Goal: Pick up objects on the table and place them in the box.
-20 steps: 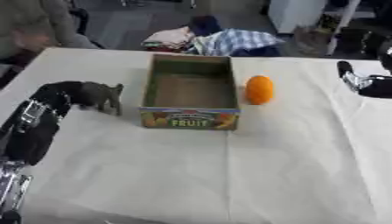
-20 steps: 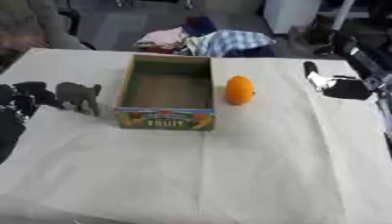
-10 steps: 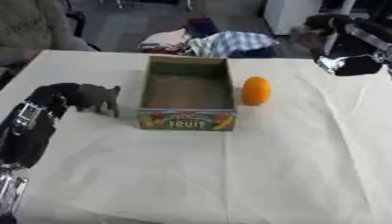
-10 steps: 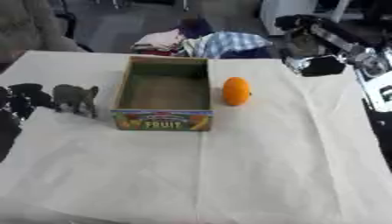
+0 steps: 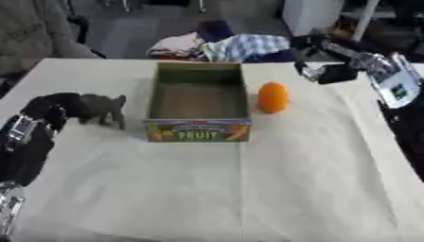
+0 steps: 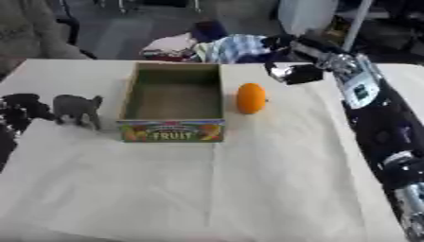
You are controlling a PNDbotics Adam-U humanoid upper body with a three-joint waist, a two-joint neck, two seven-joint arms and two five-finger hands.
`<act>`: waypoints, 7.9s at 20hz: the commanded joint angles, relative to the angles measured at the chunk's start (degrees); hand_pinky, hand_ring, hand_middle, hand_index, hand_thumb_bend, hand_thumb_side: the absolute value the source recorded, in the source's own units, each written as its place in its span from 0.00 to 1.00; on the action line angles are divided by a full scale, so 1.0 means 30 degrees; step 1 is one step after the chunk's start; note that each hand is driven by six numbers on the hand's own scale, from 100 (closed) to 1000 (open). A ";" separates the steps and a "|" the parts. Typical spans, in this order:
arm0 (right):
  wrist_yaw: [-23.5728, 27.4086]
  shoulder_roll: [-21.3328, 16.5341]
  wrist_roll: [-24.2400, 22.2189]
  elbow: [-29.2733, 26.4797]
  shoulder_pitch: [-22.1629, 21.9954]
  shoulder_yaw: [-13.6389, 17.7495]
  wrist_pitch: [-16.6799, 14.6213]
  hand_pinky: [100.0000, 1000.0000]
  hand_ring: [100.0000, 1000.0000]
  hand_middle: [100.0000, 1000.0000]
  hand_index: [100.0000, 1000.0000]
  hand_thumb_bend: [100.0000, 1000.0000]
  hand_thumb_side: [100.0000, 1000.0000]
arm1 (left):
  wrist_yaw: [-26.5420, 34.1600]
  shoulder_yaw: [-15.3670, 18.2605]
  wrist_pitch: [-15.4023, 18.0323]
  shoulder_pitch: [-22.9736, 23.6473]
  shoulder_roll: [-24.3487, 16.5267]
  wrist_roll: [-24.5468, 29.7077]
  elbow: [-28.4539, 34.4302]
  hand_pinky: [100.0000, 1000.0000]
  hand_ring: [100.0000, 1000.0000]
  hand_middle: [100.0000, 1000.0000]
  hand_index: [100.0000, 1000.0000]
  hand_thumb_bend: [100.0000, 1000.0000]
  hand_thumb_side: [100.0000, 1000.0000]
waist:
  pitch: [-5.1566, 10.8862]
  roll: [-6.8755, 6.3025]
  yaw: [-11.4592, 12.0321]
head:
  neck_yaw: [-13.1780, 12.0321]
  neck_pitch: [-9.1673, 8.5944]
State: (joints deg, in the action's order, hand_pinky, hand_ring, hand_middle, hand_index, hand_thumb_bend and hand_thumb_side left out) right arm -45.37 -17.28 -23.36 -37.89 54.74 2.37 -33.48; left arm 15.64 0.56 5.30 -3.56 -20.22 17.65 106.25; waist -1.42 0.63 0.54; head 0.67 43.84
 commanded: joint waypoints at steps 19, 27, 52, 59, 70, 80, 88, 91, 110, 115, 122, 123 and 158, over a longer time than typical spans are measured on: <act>-1.0602 0.1884 0.6831 0.3244 0.0651 0.1597 0.2725 0.86 0.95 0.92 1.00 0.00 0.58 | 0.0195 -0.0078 0.0003 -0.0234 -0.0290 0.0230 0.0270 1.00 0.65 0.59 0.76 0.17 0.83 | 0.0239 -0.0152 0.0465 | 0.0276 0.0094; -1.1959 0.1756 0.7053 0.3452 0.0500 0.1286 0.3568 0.81 0.86 0.76 0.94 0.06 0.39 | 0.0199 -0.0085 0.0006 -0.0223 -0.0273 0.0245 0.0263 1.00 0.65 0.59 0.76 0.17 0.83 | 0.0256 -0.0190 0.0472 | 0.0305 0.0094; -1.1887 0.1763 1.0097 0.0380 0.1289 0.1649 0.3012 0.54 0.49 0.12 0.26 0.14 0.00 | 0.0280 -0.0054 -0.0047 -0.0173 -0.0324 0.0212 0.0256 1.00 0.66 0.59 0.76 0.17 0.83 | 0.0403 -0.0073 0.0458 | 0.0296 0.0094; -0.9435 0.2544 0.8857 -0.0679 0.2051 0.1361 0.2557 0.53 0.48 0.12 0.26 0.01 0.00 | 0.0325 -0.0118 -0.0063 -0.0203 -0.0352 0.0274 0.0256 1.00 0.66 0.59 0.76 0.17 0.83 | 0.0454 -0.0057 0.0558 | 0.0442 0.0094; -0.9419 0.5264 0.7193 -0.0098 0.1743 0.0902 0.2812 0.54 0.50 0.16 0.31 0.00 0.00 | 0.0548 -0.0342 -0.0078 -0.0439 -0.0233 0.0504 0.0344 1.00 0.66 0.59 0.76 0.16 0.82 | 0.0440 -0.0306 0.1285 | 0.0936 0.0094; -1.0850 0.6183 0.7633 0.0462 0.0972 0.0656 0.2217 0.68 0.73 0.74 0.89 0.00 0.59 | 0.0563 -0.0344 -0.0102 -0.0515 -0.0190 0.0548 0.0318 1.00 0.66 0.59 0.76 0.16 0.82 | 0.0410 -0.0331 0.1416 | 0.0899 0.0094; -1.0046 0.5405 0.7427 -0.0429 0.0926 0.0606 0.1061 0.73 0.80 0.87 0.98 0.00 0.67 | 0.0488 -0.0251 -0.0050 -0.0446 -0.0284 0.0519 0.0271 1.00 0.66 0.59 0.76 0.16 0.82 | 0.0465 -0.0308 0.1175 | 0.0684 0.0094; -0.9111 0.4736 0.8005 -0.1197 0.0787 0.0643 0.0390 0.71 0.77 0.83 0.96 0.00 0.62 | 0.0440 -0.0177 0.0071 -0.0366 -0.0520 0.0435 0.0313 1.00 0.66 0.59 0.76 0.15 0.82 | 0.0479 -0.0298 0.1018 | 0.0526 0.0094; -0.3082 -0.0612 1.2297 -0.7889 -0.4947 0.0604 -0.2626 0.57 0.64 0.65 0.84 0.00 0.56 | -0.1200 0.1185 0.3123 -0.2185 -0.7475 -0.2218 -0.0820 1.00 0.70 0.64 0.77 0.00 0.75 | 0.0400 -0.0241 -0.0731 | -0.0876 0.0094; -0.1525 -0.1077 1.3317 -0.9259 -0.6056 0.0349 -0.2129 0.55 0.63 0.64 0.84 0.00 0.56 | -0.2738 0.0874 0.3942 -0.3695 -0.9971 -0.2186 -0.3138 0.94 0.71 0.67 0.79 0.00 0.60 | 0.0299 -0.0249 -0.1291 | -0.1154 0.0094; 0.0670 -0.1269 1.2383 -1.1449 -0.6568 0.0173 -0.0717 0.55 0.63 0.63 0.84 0.00 0.56 | -0.4932 -0.0286 0.5462 -0.5816 -1.3039 -0.1154 -0.6698 0.83 0.73 0.71 0.80 0.19 0.43 | 0.0067 -0.0232 -0.2235 | -0.1467 0.0094; 0.0951 -0.1275 1.2143 -1.1687 -0.6603 0.0158 -0.0521 0.55 0.63 0.63 0.84 0.00 0.56 | -0.5214 -0.0504 0.5734 -0.6052 -1.3165 -0.0906 -0.7156 0.82 0.73 0.72 0.80 0.27 0.38 | 0.0040 -0.0254 -0.2346 | -0.1513 0.0094; 1.2107 -0.1859 0.4181 -1.5648 -0.6519 0.0273 0.3675 0.54 0.62 0.60 0.83 0.00 0.55 | -1.6370 -0.3488 0.6855 -1.1360 -0.8992 0.0708 -1.8555 0.76 0.71 0.72 0.81 0.72 0.55 | -0.0658 -0.0432 -0.4256 | -0.2419 0.0094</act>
State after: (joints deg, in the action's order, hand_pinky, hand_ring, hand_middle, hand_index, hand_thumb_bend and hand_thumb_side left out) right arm -10.66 -21.03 -10.05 -83.36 34.28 2.50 -22.61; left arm -32.19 -10.09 25.89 -36.68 -45.81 19.81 50.38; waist -3.94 -0.67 -12.18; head -6.47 43.84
